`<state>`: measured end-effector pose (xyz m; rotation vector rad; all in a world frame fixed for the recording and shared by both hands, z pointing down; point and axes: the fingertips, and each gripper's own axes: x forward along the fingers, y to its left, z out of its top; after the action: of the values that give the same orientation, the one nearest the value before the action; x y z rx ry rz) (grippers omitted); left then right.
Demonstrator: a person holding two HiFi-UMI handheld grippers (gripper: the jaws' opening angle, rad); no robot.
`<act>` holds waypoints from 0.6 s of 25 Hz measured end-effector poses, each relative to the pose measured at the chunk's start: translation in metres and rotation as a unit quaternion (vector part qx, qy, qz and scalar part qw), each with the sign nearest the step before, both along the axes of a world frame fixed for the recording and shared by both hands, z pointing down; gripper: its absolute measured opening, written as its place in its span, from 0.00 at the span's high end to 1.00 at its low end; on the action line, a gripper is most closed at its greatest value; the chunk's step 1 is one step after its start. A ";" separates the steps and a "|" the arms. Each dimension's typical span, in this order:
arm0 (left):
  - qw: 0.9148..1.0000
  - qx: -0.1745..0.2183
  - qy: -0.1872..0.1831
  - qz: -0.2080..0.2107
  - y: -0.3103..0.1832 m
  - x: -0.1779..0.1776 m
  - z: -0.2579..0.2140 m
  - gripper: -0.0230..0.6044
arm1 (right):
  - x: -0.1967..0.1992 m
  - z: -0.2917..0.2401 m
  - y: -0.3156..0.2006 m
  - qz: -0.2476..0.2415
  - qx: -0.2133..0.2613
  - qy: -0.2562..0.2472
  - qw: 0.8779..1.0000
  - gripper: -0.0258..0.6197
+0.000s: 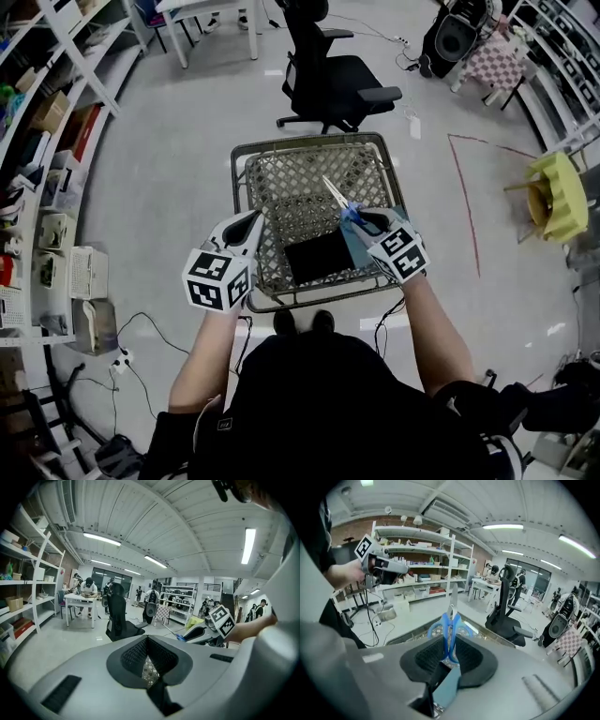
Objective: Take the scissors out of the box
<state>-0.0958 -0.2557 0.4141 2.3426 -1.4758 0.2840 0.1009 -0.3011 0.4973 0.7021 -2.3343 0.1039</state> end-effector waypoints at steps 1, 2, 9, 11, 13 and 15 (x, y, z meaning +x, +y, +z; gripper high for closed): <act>1.000 0.002 0.000 -0.004 0.000 0.003 -0.004 0.95 | 0.002 -0.009 0.001 0.003 0.004 -0.017 1.000 0.82; 1.000 0.004 0.001 -0.007 0.000 0.005 -0.007 0.95 | 0.005 -0.018 0.003 0.006 0.007 -0.035 0.999 0.82; 1.000 0.014 -0.014 -0.012 0.004 0.017 -0.024 0.95 | 0.022 -0.067 0.010 0.039 0.014 -0.156 0.987 0.82; 1.000 0.017 -0.017 -0.014 0.005 0.018 -0.027 0.95 | 0.028 -0.076 0.011 0.047 0.015 -0.182 0.982 0.82; 0.999 0.021 -0.019 -0.017 0.005 0.018 -0.031 0.95 | 0.032 -0.084 0.012 0.053 0.014 -0.207 0.977 0.82; 0.999 0.025 -0.020 -0.021 0.006 0.016 -0.034 0.95 | 0.035 -0.091 0.014 0.058 0.013 -0.231 0.971 0.82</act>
<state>-0.0802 -0.2494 0.3805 2.3543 -1.5669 0.2868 0.1364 -0.2871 0.4060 0.9059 -2.7364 0.3210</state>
